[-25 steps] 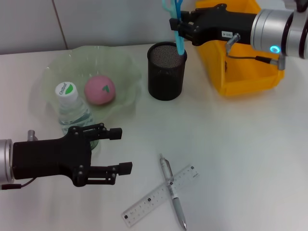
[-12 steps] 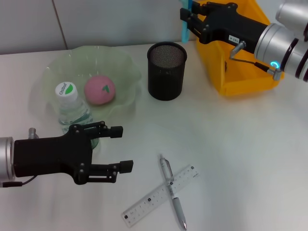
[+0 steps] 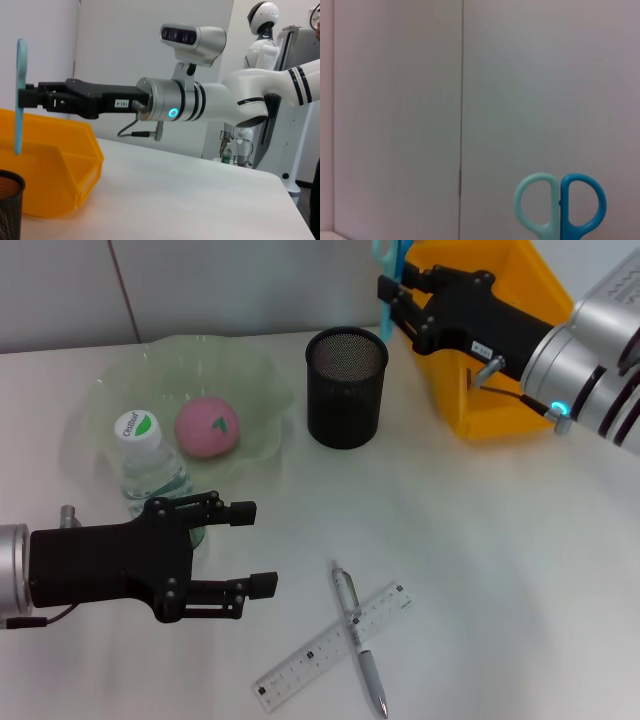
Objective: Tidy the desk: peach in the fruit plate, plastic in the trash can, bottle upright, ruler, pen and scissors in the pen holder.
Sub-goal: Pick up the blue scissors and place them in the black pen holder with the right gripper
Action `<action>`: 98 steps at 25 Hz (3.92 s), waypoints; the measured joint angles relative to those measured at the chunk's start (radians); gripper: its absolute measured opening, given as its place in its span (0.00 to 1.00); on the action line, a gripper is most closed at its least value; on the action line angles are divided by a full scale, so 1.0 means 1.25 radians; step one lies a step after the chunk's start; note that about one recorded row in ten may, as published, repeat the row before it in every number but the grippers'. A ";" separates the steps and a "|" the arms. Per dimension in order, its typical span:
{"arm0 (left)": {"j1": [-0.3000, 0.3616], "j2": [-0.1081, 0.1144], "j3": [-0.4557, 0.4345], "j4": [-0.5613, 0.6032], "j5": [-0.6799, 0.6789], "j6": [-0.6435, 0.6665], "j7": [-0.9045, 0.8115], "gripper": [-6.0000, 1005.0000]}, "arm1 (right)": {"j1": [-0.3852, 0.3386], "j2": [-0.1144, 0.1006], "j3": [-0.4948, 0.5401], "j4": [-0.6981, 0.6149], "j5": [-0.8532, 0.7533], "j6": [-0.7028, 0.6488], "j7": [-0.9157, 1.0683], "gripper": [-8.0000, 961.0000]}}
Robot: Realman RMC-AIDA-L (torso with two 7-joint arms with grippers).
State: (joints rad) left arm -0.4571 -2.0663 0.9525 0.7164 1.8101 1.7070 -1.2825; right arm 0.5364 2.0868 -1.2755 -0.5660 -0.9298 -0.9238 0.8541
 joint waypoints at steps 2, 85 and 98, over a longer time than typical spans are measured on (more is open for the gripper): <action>0.000 0.000 0.000 0.000 0.000 0.000 0.000 0.81 | 0.006 0.000 0.000 0.011 0.002 0.000 -0.005 0.25; -0.009 0.000 -0.004 -0.014 -0.011 -0.002 -0.002 0.81 | 0.106 0.003 0.007 0.158 0.024 0.053 -0.066 0.27; -0.013 0.000 -0.011 -0.014 -0.014 -0.004 -0.002 0.81 | 0.106 0.002 0.000 0.163 0.020 0.054 -0.066 0.30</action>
State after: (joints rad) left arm -0.4739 -2.0662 0.9389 0.6995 1.7930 1.7025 -1.2855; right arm 0.6690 2.0891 -1.2753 -0.3623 -0.9048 -0.8563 0.7715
